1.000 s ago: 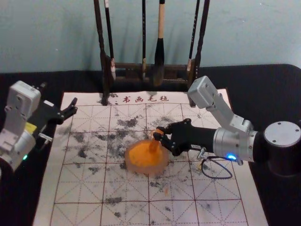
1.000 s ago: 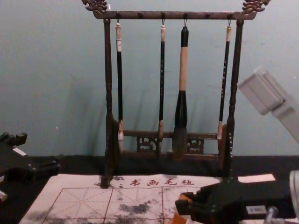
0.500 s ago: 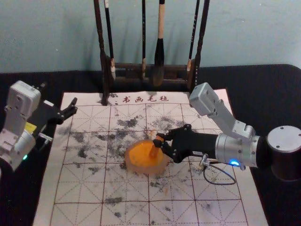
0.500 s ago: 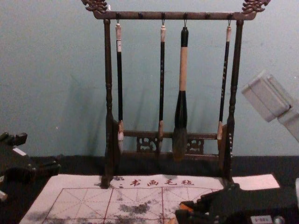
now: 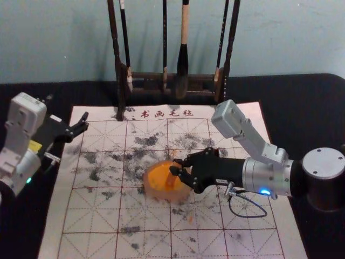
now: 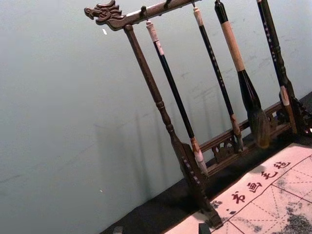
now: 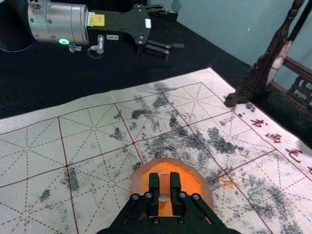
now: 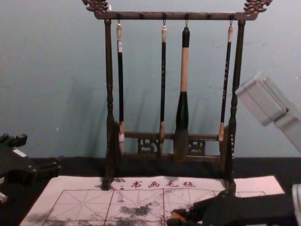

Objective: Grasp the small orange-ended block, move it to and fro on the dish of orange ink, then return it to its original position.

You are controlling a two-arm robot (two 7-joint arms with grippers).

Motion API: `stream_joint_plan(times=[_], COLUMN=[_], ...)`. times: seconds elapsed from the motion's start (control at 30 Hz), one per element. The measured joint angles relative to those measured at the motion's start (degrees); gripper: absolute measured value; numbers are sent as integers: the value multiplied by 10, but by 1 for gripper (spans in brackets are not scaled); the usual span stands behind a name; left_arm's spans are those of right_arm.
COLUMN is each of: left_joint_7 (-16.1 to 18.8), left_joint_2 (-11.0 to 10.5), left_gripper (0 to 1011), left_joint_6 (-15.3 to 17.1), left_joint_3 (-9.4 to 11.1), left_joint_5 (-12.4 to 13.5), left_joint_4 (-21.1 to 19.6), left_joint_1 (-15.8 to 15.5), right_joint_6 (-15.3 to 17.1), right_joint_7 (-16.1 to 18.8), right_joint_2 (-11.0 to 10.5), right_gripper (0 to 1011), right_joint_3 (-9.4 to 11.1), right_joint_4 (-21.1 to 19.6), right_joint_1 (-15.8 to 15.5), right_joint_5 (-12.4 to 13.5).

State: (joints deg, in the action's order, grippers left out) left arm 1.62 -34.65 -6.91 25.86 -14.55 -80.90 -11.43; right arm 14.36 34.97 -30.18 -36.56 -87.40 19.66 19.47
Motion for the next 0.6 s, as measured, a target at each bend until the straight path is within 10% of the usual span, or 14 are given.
stream_joint_plan(times=[0.6], left_joint_7=[0], left_joint_2=[0], left_gripper=[1001], left_joint_6=[0], left_joint_3=[0], left_joint_5=[0], left_joint_4=[0], left_joint_1=[0], right_joint_6=[5], right_joint_7=[-1], right_joint_2=[17], right_gripper=[138], right_joint_3=[-13], right_joint_4=[10], right_joint_1=[13], right_joint_5=[-3])
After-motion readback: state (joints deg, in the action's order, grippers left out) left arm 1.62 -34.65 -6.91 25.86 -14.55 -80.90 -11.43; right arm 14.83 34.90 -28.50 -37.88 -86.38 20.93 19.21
